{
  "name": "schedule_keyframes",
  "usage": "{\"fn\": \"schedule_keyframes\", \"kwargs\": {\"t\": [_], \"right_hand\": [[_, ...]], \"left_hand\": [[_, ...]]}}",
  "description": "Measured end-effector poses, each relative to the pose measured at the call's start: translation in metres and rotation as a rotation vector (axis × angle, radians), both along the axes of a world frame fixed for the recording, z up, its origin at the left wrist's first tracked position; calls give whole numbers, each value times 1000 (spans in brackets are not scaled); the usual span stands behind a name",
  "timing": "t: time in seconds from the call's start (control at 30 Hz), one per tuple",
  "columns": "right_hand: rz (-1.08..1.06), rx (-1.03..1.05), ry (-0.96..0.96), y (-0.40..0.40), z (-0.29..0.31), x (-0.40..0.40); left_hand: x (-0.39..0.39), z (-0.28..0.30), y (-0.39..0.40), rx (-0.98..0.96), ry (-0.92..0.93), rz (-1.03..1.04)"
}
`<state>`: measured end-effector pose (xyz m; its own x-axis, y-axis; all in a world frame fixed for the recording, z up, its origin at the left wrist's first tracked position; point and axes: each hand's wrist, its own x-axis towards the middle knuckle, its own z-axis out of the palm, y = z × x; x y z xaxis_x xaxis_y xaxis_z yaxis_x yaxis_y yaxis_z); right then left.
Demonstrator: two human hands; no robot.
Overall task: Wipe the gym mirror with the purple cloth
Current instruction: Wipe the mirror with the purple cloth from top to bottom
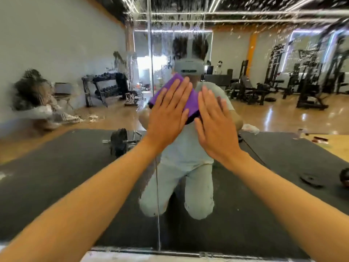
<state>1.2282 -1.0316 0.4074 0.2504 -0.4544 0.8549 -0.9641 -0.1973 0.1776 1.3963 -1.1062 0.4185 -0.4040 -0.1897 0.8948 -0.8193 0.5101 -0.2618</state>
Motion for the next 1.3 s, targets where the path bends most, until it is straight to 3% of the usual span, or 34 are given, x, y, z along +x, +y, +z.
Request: {"fn": "schedule_keyframes", "kwargs": {"t": [0.07,0.2,0.3,0.5,0.73,0.87,0.97,1.2,1.3], "right_hand": [[-10,-24,-51,-1,20,-4],[-22,-34,-46,2,21,-4],[-7,-33,-57,1,26,-8],[-82,-37,-83,5,47,-30],[-129,30,29,7,60,-52],[-150,-26,29,7,60,-50],[-138,-77,1,7,59,-49],[-113,-68,-86,7,84,-52],[-126,-73,-22,5,81,-44]], "left_hand": [[-5,29,0,-50,-67,-22],[-5,30,-2,-67,-62,-29],[1,42,-3,-98,-186,10],[-7,130,1,-201,-315,3],[-50,258,15,-181,-220,-20],[-73,312,23,-128,-66,16],[-85,307,22,-130,-9,9],[-65,215,18,-167,-209,-25],[-56,188,14,-183,-277,-15]]}}
